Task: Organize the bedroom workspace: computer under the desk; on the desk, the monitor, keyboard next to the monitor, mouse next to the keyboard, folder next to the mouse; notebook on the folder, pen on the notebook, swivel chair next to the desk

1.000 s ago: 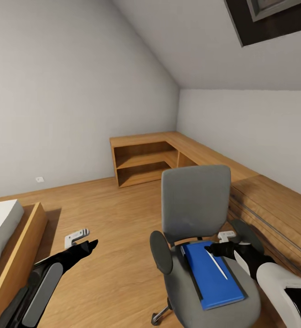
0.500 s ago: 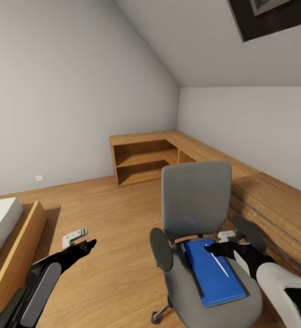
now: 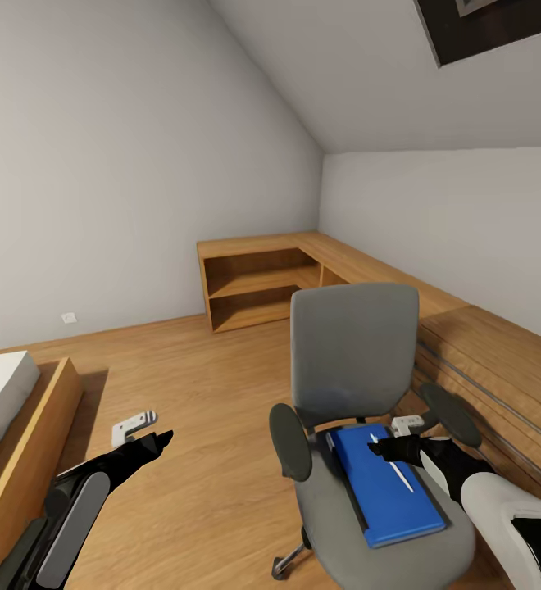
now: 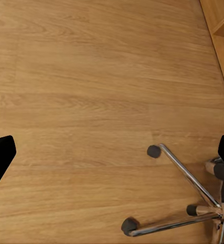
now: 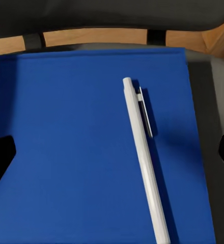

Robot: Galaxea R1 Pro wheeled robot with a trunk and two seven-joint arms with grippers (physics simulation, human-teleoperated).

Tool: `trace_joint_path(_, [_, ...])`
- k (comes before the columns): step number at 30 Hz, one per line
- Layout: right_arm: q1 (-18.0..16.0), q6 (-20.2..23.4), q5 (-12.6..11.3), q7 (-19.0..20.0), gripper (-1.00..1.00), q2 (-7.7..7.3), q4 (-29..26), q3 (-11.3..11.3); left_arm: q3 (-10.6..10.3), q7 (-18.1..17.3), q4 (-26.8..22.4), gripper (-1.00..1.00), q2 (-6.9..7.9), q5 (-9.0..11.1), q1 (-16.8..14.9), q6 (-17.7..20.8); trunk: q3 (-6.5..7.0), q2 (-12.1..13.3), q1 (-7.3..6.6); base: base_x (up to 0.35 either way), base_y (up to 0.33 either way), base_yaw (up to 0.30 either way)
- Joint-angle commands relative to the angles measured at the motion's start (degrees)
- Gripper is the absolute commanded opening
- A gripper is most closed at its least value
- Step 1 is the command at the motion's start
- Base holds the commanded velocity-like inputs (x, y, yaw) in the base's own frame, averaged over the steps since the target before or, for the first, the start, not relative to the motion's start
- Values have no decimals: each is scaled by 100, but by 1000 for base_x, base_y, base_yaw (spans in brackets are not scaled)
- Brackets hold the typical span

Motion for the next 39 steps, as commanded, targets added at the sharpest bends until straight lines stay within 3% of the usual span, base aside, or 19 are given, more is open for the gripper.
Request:
trace_joint_path(1, [0,25,44,19,100,-3,-13,9,-7,54,-4,100,4,60,-4,12,-24,-45,22,0,0,0])
trace_joint_path(10, [-1,20,44,18,100,-4,-13,9,-6,54,4,100,4,60,-4,12,-186,-406,220,0,0,0])
trace_joint_path(24, [-2,19,44,20,100,-6,-9,9,19,54,11,100,4,68,-4,12,-186,-406,220,0,0,0])
trace_joint_path(31, [-1,19,44,21,100,-5,-11,9,124,54,7,100,4,69,-4,25,-311,-686,374,0,0,0])
trace_joint_path(39, [-2,19,44,21,100,-4,-12,9,150,54,6,100,2,69,-4,29,-311,-686,374,0,0,0])
